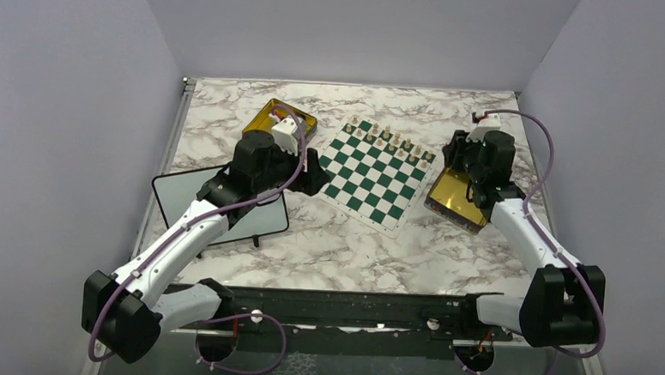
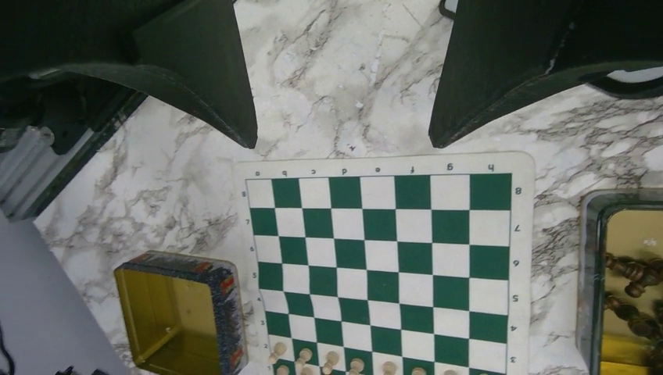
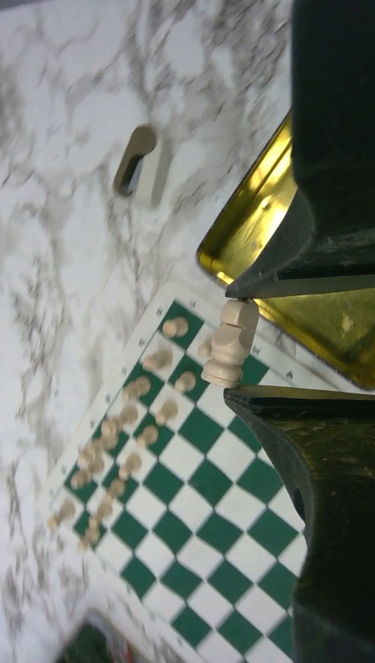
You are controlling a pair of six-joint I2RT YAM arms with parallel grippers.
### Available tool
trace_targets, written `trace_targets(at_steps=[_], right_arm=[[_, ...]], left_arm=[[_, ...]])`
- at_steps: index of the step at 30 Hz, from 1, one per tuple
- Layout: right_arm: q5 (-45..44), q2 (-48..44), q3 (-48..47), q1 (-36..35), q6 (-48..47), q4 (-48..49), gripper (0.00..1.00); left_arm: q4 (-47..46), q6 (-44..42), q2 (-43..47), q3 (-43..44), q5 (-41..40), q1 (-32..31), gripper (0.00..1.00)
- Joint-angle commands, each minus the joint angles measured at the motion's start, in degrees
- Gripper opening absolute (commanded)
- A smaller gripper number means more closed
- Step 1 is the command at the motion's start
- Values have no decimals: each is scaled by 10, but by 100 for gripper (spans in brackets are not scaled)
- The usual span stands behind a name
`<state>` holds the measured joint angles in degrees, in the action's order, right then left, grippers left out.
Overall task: Set up the chess pieces on the board
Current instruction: Pick up the chess piece from the storage box, then place the chess piece on the chessboard.
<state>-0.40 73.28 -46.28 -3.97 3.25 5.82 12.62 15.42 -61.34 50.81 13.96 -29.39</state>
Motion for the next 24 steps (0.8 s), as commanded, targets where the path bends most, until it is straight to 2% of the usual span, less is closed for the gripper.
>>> trace_targets(at_steps=[1,4,8,11,15,24], right_arm=[[147,-33,20,-32,-47,61,39],[205,-50,28,-69,-69,86,39],[216,-70,41,-135,-92,109,39],[216,-82,42,-185,-91,115,39],[218,-104,49,-250,-93,136,39],[214,-110,37,-319,-96,148,39]], left_arm=[[-9,46,-19,56,63,-3,78],[-10,64,-38,80,87,-3,75],[-12,91,-61,114,115,-3,73],[-32,135,-82,126,133,-3,68],[-35,147,-115,150,157,-3,64],[-90,194,-173,170,266,-3,58]])
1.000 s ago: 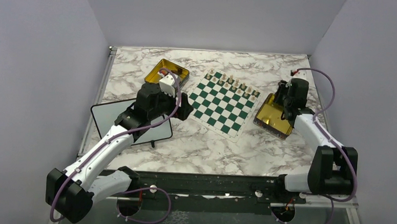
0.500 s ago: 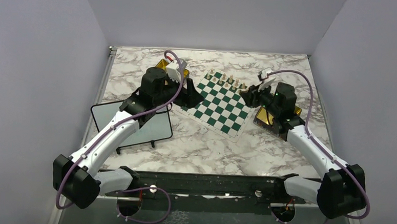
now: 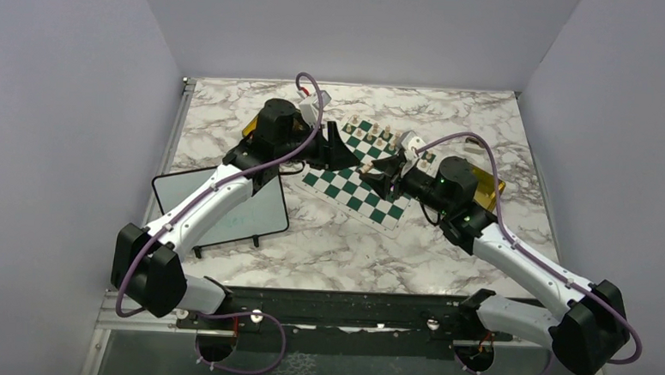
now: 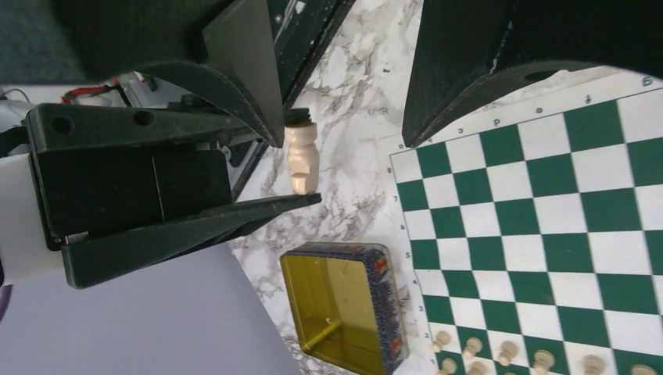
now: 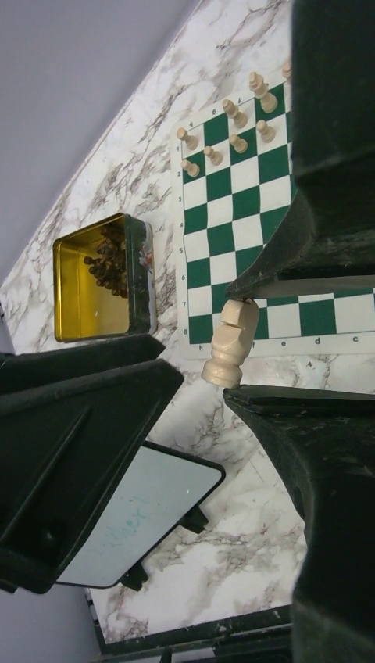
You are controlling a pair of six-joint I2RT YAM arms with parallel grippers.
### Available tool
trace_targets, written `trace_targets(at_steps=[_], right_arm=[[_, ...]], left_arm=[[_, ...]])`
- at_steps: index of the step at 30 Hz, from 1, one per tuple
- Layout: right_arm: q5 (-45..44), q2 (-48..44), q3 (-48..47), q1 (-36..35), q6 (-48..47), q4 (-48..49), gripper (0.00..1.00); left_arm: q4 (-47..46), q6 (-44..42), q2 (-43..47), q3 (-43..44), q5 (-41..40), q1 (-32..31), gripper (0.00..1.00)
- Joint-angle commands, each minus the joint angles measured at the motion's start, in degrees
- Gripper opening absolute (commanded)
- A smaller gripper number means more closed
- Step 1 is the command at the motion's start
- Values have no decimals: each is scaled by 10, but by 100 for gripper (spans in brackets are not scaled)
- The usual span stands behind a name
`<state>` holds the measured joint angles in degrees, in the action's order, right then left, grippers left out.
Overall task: Set up the chess pieces on the board
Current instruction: Place the chess piece on the chessboard.
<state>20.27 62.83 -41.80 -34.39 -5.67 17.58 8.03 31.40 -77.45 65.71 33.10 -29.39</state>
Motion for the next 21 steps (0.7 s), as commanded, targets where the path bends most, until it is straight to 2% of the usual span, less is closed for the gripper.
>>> trace_targets(at_steps=[1,17,21], right_arm=[[8,-2,-11,-16,-8,28,39],[12,19,-15,-22,-9,47,39],[2,18,-8,-25,-9,54,39]], left_arm=[[-50,38,-14,19,82,-3,58],[-96,82,-50,-9,154,-3,57],[-100,87,-56,-14,161,-3,51]])
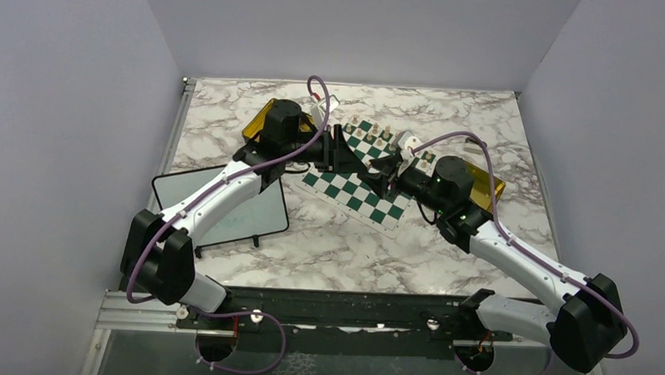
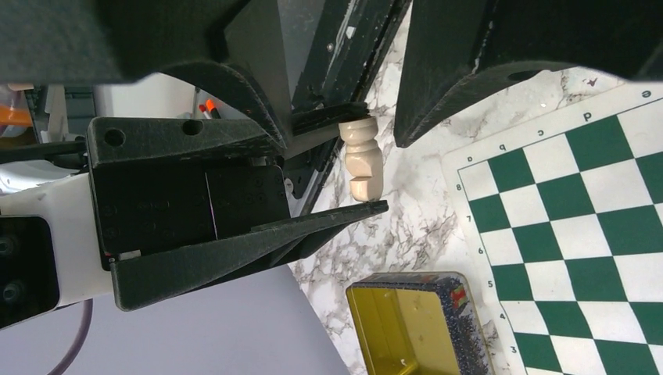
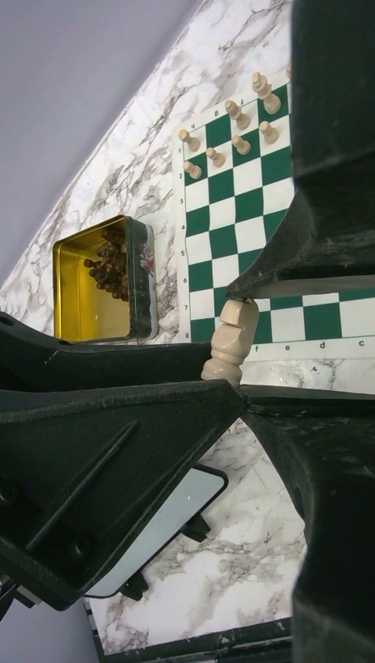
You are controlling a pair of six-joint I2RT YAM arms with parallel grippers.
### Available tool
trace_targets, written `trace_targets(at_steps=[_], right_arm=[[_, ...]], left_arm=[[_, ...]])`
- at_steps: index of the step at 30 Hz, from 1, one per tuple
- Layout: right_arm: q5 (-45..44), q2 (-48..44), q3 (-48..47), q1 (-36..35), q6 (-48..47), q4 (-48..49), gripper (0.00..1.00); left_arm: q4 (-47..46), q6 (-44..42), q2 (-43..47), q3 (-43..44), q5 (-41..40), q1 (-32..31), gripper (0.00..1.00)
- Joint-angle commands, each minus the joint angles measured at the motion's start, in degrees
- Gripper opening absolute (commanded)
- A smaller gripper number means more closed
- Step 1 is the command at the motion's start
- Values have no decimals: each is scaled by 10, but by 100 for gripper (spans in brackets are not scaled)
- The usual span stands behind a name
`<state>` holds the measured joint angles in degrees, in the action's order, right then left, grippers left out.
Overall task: Set up the chess pieces on the board
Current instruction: Place the chess piece on the chessboard.
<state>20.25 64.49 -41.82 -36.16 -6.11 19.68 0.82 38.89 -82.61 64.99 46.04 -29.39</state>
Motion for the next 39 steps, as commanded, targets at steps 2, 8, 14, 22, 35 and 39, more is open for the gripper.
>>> trace_targets(at_steps=[2,8,14,22,35,39], right_arm=[[0,-1,-4,-8,-7,38,39],[14,0,-1,-8,-18,43,39],[22,-6,9,-8,-23,56,39],[22,-6,19,-8,-26,70,39],[-29,-4,-9,-8,80,6,61],[-24,-20,-22,-7,124,-29,71]], left_arm=[[-31,24,-6,-11,33,-3,47],[-72,58,-15,-21,56,-3,37],[-89,80,-19,-25,59,-3,31],[-121,114,-23,-35,64,-3,30],[-122,42,-9,-50,86,-2,4],[-123,-11,1,-49,81,-2,3]])
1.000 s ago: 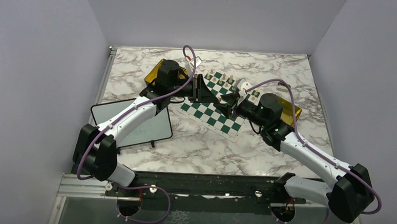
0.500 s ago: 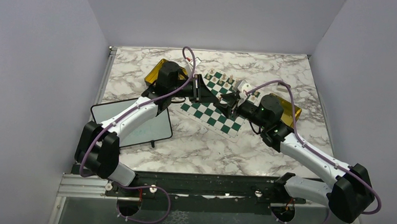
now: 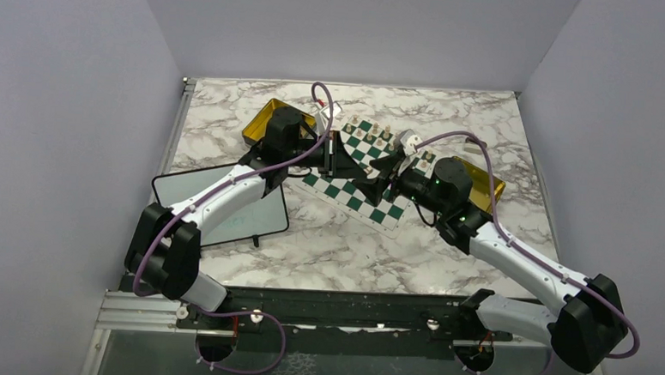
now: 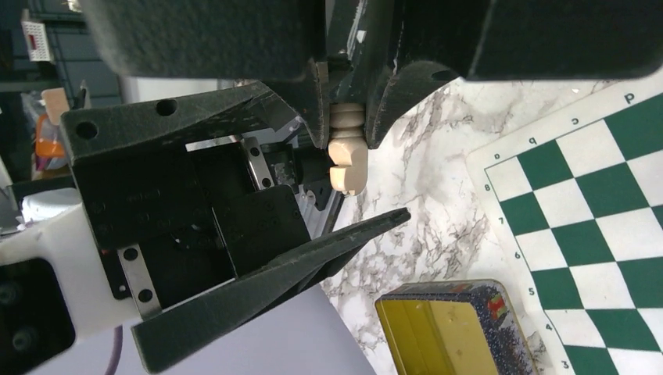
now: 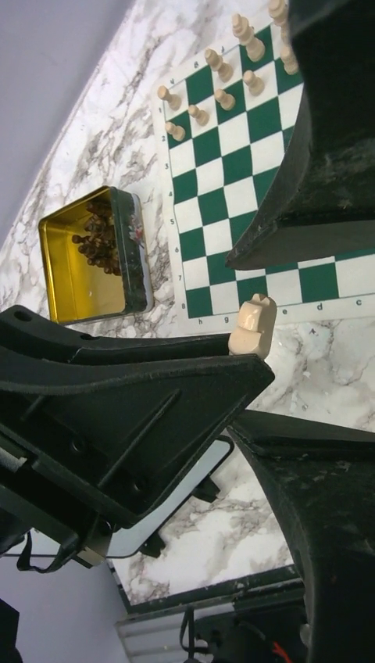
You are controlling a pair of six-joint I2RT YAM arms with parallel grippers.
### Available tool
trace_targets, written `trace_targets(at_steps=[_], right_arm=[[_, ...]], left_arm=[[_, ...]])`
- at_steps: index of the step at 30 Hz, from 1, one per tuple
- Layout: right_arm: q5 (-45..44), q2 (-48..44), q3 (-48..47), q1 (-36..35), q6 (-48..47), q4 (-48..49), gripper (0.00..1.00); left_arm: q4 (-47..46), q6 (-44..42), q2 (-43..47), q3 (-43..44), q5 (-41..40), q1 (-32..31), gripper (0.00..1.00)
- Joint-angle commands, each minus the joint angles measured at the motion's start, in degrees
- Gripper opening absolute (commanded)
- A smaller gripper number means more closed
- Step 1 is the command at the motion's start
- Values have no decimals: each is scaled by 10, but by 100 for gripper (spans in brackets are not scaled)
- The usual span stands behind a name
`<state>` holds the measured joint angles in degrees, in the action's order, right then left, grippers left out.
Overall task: Set up the chess pieces on the board
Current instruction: Place the chess piece on the chessboard.
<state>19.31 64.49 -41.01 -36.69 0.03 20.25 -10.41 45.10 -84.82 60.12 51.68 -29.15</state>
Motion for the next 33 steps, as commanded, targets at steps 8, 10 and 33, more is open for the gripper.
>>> trace_targets(at_steps=[8,10,33], right_arm=[[36,-27,-101,50,143,-118,78],[67,-14,-126,73,173,-146,76],[348,79,-145,131,326,-101,46]], left_arm=[[-59,-117,49,-33,-3,1,0],[-66,-127,61,-40,-9,1,0],[-102,-162,112,-67,-17,-1,0]])
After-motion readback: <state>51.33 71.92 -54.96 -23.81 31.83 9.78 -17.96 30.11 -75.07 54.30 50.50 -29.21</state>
